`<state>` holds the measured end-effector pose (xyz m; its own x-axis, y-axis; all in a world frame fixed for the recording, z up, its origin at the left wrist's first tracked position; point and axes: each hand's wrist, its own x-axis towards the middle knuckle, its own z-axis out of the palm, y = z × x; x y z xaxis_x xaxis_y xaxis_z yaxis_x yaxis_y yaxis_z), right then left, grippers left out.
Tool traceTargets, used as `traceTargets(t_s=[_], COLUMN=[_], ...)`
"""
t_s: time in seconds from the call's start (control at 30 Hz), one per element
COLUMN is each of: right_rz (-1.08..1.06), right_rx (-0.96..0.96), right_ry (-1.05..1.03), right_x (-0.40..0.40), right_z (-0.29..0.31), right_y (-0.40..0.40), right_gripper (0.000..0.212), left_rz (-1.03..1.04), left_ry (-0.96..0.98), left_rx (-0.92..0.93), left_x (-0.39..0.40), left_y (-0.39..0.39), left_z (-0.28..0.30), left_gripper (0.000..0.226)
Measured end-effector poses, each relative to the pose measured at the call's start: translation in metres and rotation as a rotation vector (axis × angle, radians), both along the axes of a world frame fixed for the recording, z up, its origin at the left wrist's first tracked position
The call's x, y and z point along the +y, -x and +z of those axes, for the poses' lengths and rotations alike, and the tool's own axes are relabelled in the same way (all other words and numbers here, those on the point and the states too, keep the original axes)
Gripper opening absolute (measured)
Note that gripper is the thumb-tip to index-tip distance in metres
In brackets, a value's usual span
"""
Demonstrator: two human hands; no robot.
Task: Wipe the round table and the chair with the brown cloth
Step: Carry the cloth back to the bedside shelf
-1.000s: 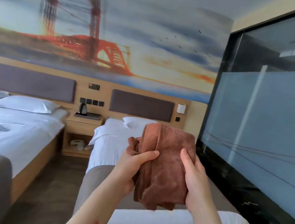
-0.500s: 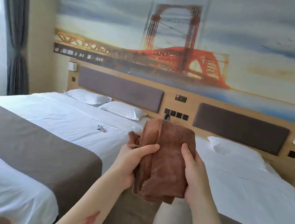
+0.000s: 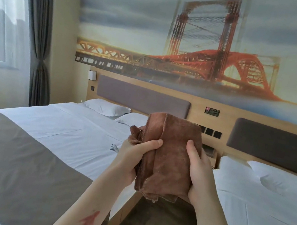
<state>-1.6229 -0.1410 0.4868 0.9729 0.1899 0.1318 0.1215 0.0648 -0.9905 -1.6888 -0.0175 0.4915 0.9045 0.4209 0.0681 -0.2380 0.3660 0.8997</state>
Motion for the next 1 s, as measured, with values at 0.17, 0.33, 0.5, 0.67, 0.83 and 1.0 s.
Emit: traceTargets(t_s=[0.17,0.33,0.5,0.67,0.83,1.0], right_rz=[0.0,-0.051,-0.16,-0.212,-0.251,-0.259], right_rx=[0.004,0.002,-0.017,0.022,0.013,0.023], right_ry=[-0.014,-0.043,-0.047,-0.029,-0.012,-0.028], right_x=[0.05,0.099,0.143,0.16,0.163,0.168], right_z=[-0.009,-0.013,-0.011,-0.011,-0.019,-0.047], right_y=[-0.087,-0.198,-0.324,-0.43,-0.521,-0.62], right_gripper=[0.053,0.052,0.047,0.025,0.01,0.032], left_rz=[-0.014,-0.075,-0.163,-0.235,-0.273,-0.265], left_ry=[-0.024,-0.025,-0.028,-0.005,-0.007,-0.014], left_rx=[-0.024,-0.014,-0.026,-0.003,0.012,0.022], left_x=[0.052,0.106,0.156,0.177,0.183,0.188], left_y=[-0.092,-0.213,-0.35,-0.467,-0.564,-0.661], left_z=[-0.011,-0.016,-0.011,-0.012,-0.019,-0.041], left_gripper=[0.022,0.026,0.037,0.023,0.025,0.027])
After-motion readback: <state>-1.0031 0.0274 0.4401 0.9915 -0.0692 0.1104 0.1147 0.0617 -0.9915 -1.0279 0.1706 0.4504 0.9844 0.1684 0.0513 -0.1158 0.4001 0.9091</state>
